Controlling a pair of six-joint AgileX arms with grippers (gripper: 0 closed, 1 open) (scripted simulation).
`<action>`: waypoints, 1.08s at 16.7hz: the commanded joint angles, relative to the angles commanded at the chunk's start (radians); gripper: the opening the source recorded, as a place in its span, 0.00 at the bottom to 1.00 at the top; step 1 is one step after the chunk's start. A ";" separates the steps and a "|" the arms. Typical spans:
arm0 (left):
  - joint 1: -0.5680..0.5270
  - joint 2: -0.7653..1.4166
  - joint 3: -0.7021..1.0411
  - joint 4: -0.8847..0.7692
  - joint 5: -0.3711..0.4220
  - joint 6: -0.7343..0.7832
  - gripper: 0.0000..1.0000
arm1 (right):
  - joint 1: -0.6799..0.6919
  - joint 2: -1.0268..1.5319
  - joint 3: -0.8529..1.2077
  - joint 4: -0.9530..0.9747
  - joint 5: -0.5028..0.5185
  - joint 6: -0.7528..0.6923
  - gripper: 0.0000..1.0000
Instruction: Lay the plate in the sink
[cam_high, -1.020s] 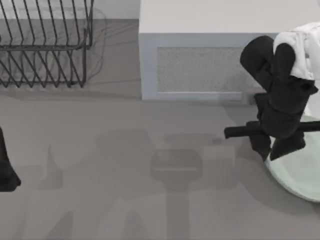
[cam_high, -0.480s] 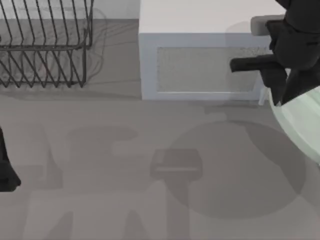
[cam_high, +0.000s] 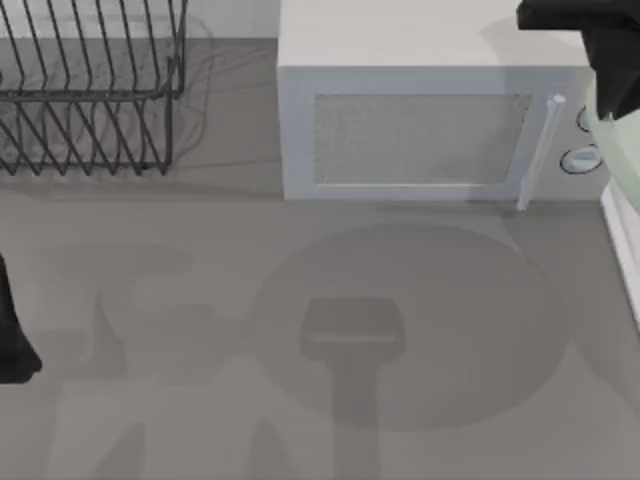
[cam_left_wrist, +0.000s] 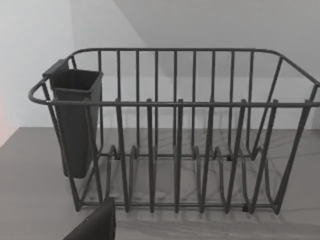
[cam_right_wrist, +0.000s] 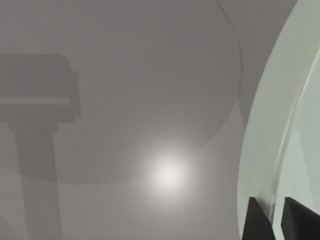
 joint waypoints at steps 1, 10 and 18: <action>0.000 0.000 0.000 0.000 0.000 0.000 1.00 | -0.002 0.001 0.007 -0.004 0.000 0.000 0.00; 0.000 0.000 0.000 0.000 0.000 0.000 1.00 | -0.040 0.002 0.117 -0.016 0.027 -0.026 0.00; 0.000 0.000 0.000 0.000 0.000 0.000 1.00 | -0.281 0.417 0.588 -0.021 0.059 -0.238 0.00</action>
